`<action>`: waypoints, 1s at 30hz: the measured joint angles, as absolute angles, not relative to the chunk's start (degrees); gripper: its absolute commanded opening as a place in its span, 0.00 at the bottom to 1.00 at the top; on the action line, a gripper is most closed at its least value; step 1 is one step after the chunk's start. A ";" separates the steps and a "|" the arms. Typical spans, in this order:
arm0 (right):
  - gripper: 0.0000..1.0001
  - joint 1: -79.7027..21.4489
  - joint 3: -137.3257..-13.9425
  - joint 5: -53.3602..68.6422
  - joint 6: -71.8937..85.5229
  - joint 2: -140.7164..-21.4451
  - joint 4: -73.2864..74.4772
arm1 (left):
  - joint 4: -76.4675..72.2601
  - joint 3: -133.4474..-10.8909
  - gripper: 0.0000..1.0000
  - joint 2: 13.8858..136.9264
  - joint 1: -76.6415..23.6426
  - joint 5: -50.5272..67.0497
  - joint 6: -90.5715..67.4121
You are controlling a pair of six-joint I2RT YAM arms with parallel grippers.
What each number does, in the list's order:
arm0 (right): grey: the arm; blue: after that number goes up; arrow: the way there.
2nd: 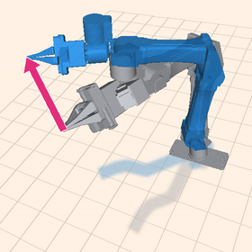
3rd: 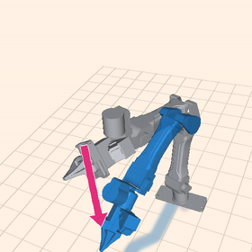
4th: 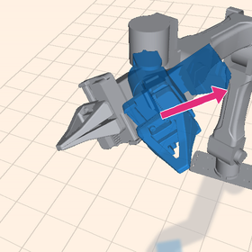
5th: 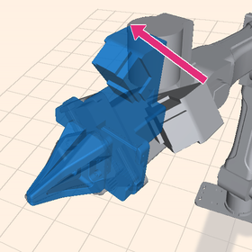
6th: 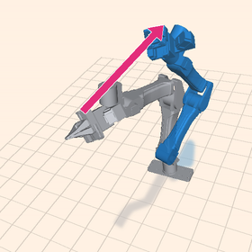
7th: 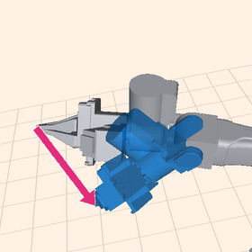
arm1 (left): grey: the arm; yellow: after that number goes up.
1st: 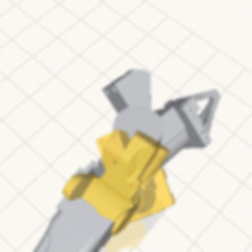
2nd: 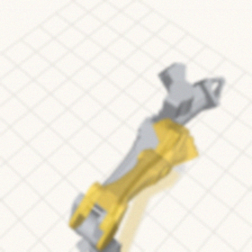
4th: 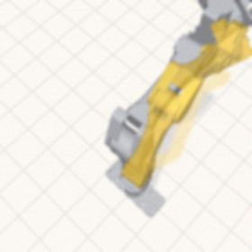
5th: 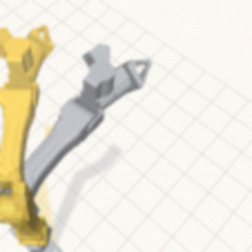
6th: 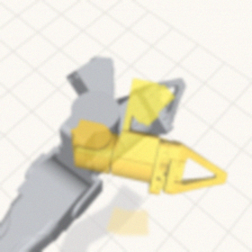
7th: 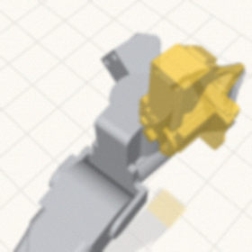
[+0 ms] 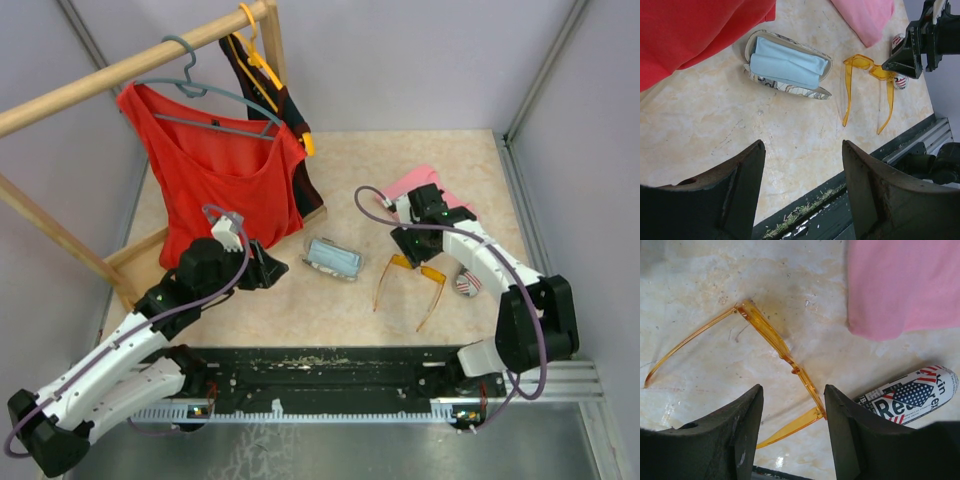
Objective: Organize the sunglasses
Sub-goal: Pick up the sunglasses from the center of the board.
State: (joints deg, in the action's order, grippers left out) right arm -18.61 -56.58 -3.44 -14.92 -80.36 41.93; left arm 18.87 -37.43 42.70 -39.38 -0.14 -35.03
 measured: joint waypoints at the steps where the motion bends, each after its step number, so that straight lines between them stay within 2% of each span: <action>1: 0.52 -18.11 -56.99 -3.01 -15.42 -80.60 42.46 | 18.81 -37.50 0.69 42.74 -39.38 -0.01 -34.81; 10: 0.45 -14.94 -59.31 1.23 -18.50 -86.50 43.59 | 18.44 -37.78 0.69 43.68 -39.38 0.14 -33.71; 30: 0.29 -12.40 -59.33 2.85 -19.33 -91.48 42.83 | 18.44 -37.80 0.69 44.05 -39.38 0.10 -33.32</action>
State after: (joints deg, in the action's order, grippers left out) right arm -12.40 -59.33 2.85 -19.33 -91.48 42.83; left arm 18.44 -37.80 44.05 -39.38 0.10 -33.32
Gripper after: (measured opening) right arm 0.310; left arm 0.692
